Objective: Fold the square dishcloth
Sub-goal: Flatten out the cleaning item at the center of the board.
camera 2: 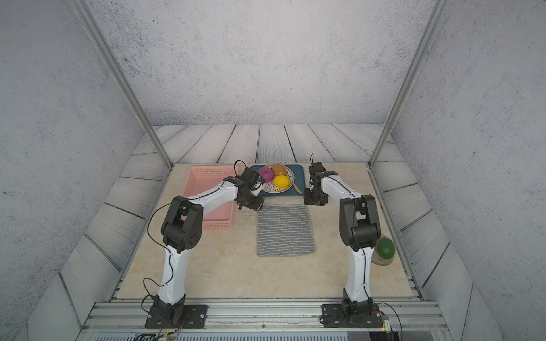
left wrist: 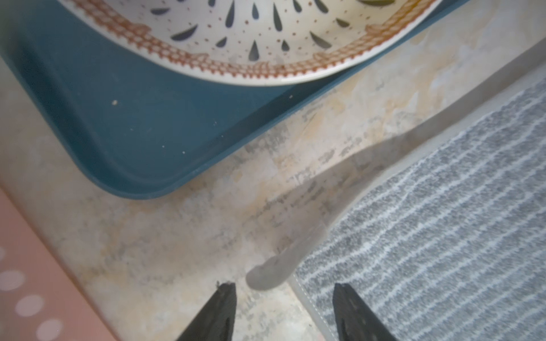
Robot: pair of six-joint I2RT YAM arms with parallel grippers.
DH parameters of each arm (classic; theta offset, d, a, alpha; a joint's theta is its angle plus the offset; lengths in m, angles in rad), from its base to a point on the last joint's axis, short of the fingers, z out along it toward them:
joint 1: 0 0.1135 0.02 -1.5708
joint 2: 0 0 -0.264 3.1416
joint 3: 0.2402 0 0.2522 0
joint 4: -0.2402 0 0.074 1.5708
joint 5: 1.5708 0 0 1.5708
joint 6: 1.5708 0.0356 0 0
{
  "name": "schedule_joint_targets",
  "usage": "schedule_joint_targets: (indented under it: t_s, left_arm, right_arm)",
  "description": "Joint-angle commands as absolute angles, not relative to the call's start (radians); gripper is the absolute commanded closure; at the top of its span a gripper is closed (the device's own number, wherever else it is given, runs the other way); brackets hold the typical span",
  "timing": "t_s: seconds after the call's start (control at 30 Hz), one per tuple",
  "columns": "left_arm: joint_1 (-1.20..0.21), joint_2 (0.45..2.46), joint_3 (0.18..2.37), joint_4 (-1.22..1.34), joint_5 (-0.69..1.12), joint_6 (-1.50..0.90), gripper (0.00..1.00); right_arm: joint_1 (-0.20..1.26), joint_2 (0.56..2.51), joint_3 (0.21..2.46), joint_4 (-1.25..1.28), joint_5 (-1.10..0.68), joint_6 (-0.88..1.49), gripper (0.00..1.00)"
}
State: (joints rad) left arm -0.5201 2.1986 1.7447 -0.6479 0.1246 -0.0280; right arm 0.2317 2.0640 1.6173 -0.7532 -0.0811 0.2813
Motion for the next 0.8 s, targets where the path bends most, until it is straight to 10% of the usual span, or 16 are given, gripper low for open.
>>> schedule_joint_targets:
  t_s: [0.0,0.37,0.77]
  left_arm:
    - [-0.502,2.215,1.788,-0.688,0.139,0.005,0.39]
    - [-0.477,2.277,1.835,-0.669,0.239,-0.029,0.47]
    - [-0.476,2.303,1.841,-0.667,0.285,-0.056,0.84]
  right_arm:
    - [0.226,2.108,1.646,-0.761,-0.104,0.273,0.51]
    - [0.222,2.191,1.709,-0.762,-0.136,0.282,0.51]
    - [0.221,2.186,1.692,-0.762,-0.17,0.281,0.73]
